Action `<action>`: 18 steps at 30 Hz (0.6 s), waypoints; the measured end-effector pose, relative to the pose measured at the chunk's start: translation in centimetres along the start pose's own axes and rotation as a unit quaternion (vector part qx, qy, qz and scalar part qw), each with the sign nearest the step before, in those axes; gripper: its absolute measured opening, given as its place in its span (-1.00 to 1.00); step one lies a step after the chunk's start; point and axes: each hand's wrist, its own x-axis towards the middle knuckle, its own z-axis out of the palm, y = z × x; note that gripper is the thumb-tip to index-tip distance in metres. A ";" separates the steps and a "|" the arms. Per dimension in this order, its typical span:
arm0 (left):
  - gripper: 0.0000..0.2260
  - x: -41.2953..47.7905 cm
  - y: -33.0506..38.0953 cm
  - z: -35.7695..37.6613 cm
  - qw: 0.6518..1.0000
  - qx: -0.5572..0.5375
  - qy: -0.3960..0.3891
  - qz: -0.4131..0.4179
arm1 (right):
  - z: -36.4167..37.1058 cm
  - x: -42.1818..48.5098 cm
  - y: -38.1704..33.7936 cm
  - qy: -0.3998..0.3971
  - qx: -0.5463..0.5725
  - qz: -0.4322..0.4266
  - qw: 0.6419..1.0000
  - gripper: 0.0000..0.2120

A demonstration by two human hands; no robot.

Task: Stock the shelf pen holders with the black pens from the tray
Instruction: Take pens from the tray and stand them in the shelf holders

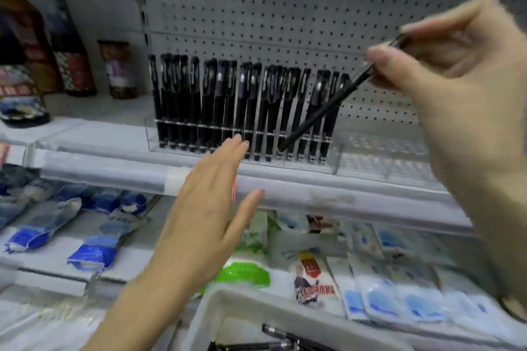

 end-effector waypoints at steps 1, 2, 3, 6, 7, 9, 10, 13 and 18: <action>-0.47 1.2 -0.1 0.4 1.000 0.013 -0.005 0.014 | 0.2 1.5 0.2 0.002 -0.025 -0.016 1.000 -0.74; -0.47 2.1 -0.1 0.9 0.999 0.022 -0.012 0.021 | 0.6 2.7 0.4 0.001 -0.049 -0.027 0.998 -0.75; -0.47 2.8 -0.3 1.5 0.999 0.032 -0.022 0.026 | 1.1 3.6 0.8 -0.003 -0.068 -0.033 0.997 -0.75; -0.48 3.6 -0.8 3.0 0.995 0.077 -0.046 0.044 | 2.4 5.0 2.3 -0.021 -0.105 -0.035 0.994 -0.74; -0.48 3.7 -0.8 3.3 0.993 0.094 -0.051 0.050 | 2.7 5.3 2.7 -0.027 -0.111 -0.033 0.993 -0.75; -0.48 4.1 -1.0 3.8 0.990 0.118 -0.055 0.058 | 3.1 5.8 3.4 -0.038 -0.118 -0.027 0.992 -0.76; -0.47 4.3 -1.1 4.0 0.988 0.126 -0.055 0.062 | 3.1 6.0 3.8 -0.045 -0.121 -0.023 0.991 -0.76; -0.48 4.8 -1.7 4.3 0.986 0.145 -0.054 0.065 | 3.2 6.7 4.6 -0.059 -0.123 -0.012 0.991 -0.76; -0.49 5.0 -2.2 4.7 0.987 0.131 -0.042 0.084 | 3.5 7.2 6.0 -0.089 -0.121 0.010 0.989 -0.76</action>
